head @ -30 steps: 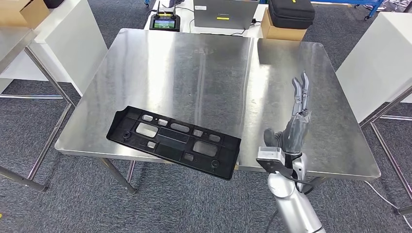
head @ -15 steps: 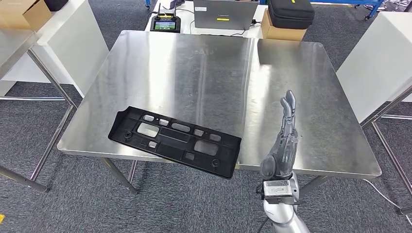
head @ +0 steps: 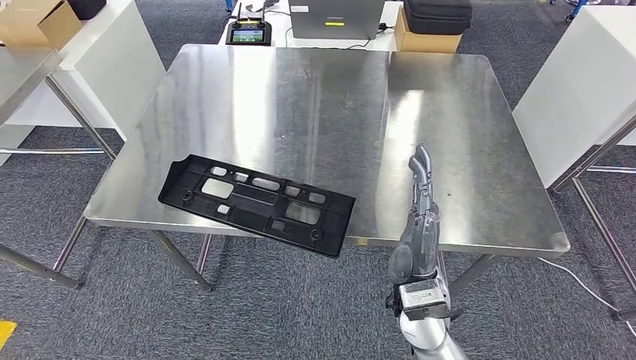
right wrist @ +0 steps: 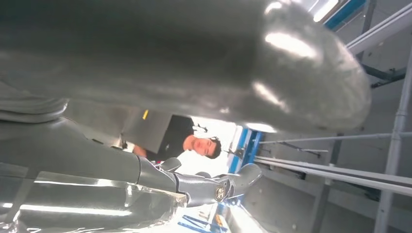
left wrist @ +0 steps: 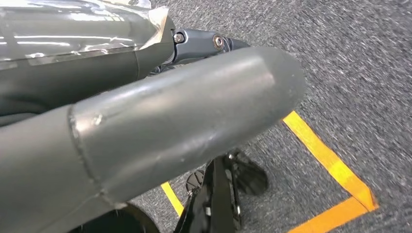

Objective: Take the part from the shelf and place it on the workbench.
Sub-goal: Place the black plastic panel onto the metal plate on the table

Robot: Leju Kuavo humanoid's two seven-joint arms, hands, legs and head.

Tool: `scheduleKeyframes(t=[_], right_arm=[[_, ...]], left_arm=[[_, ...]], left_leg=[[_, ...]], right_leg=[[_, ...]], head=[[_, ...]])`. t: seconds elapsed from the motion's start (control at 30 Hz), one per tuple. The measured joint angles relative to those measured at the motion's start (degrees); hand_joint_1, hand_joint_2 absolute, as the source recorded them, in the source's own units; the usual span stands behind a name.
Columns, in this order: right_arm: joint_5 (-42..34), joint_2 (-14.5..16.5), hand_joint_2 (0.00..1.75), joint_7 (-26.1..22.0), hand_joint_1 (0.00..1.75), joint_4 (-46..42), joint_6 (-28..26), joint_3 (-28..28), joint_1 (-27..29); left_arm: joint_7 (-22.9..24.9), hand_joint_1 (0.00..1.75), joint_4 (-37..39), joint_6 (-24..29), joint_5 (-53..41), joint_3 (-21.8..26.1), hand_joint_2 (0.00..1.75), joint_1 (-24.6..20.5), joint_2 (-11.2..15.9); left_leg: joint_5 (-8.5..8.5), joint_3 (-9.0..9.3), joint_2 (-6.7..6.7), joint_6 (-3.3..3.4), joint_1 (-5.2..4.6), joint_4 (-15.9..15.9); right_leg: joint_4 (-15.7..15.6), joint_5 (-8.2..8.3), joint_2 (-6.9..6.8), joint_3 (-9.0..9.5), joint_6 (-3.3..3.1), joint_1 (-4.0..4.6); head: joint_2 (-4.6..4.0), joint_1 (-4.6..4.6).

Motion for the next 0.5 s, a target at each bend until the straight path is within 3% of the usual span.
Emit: scheduleKeyframes(t=[0.07, 0.1, 0.2, 0.23, 0.3, 0.37, 0.4, 0.43, 0.5], right_arm=[[-1.61, 0.3, 0.0, -0.26, 0.0, 0.37, 0.58, -0.5, 0.1], [-2.63, 0.47, 0.0, -0.38, 0.0, 0.6, 0.97, -0.9, 0.14], [-5.45, 0.76, 0.0, -0.67, 0.0, 1.47, 1.89, -2.49, 0.37], [-6.22, 0.77, 0.0, -0.82, 0.0, 1.86, 2.11, -3.16, 0.49], [-7.3, 0.78, 0.0, -1.29, 0.0, 2.81, 2.55, -4.54, 0.72], [-7.85, 0.82, 0.0, -1.64, 0.0, 3.85, 2.96, -5.63, 0.99], [-7.96, 0.87, 0.0, -1.68, 0.0, 4.34, 3.14, -6.05, 1.17], [-7.98, 0.92, 0.0, -1.66, 0.0, 4.78, 3.32, -6.41, 1.33], [-7.8, 1.02, 0.0, -1.36, 0.0, 5.51, 3.95, -6.89, 1.48]], left_arm=[[0.12, 0.0, 0.0, 0.15, 0.15, 0.15, 0.0, -0.17, -0.08], [0.17, 0.0, 0.0, 0.28, 0.28, 0.23, 0.0, -0.24, -0.15], [0.28, 0.0, 0.0, 0.92, 0.63, 0.55, 0.0, -0.33, -0.46], [0.32, 0.0, 0.0, 1.12, 0.67, 0.68, 0.0, -0.37, -0.61], [0.38, 0.0, 0.0, 1.32, 0.72, 0.88, 0.0, -0.43, -0.82], [0.38, 0.0, 0.0, 1.37, 0.73, 1.04, 0.0, -0.43, -0.88], [0.39, 0.0, 0.0, 1.37, 0.73, 1.12, 0.0, -0.42, -0.93], [0.39, 0.0, 0.0, 1.34, 0.73, 1.2, 0.0, -0.42, -1.0], [0.4, 0.0, 0.0, 1.2, 0.73, 1.36, 0.0, -0.42, -1.2]], left_leg=[[1.6, 4.47, -0.15, 0.37, -0.06, -6.67], [1.73, 5.21, -0.23, 0.68, -0.22, -8.02], [2.6, 4.51, -0.16, 2.06, -0.52, -8.64], [3.18, 4.12, -0.03, 2.67, -0.51, -8.91], [4.37, 3.01, 0.24, 3.69, -0.57, -9.26], [5.42, 1.55, 0.32, 4.06, -0.82, -9.21], [5.95, 0.81, 0.34, 4.07, -0.94, -9.18], [6.48, 0.1, 0.34, 4.03, -1.06, -9.15], [7.46, -1.04, 0.31, 3.82, -1.24, -9.08]], right_leg=[[0.25, 0.39, 0.01, -0.44, 0.54, 0.16], [0.29, 0.63, 0.0, -0.57, 0.91, 0.25], [0.38, 1.05, 0.0, -1.19, 2.18, 0.38], [1.26, 0.16, 0.02, -1.8, 2.28, 0.41], [6.3, -3.98, 0.06, -3.94, 1.76, 0.38], [13.84, -8.23, 0.08, -6.24, 1.53, 0.34], [16.27, -9.02, 0.08, -6.56, 1.82, 0.34], [16.78, -8.74, 0.08, -5.88, 2.28, 0.35], [11.13, -6.35, 0.08, -1.14, 3.02, 0.44]], head=[[0.0, 0.08], [0.0, 0.12], [0.0, 0.25], [0.0, 0.32], [0.0, 0.4], [0.0, 0.43], [0.0, 0.43], [0.0, 0.43], [0.0, 0.43]])
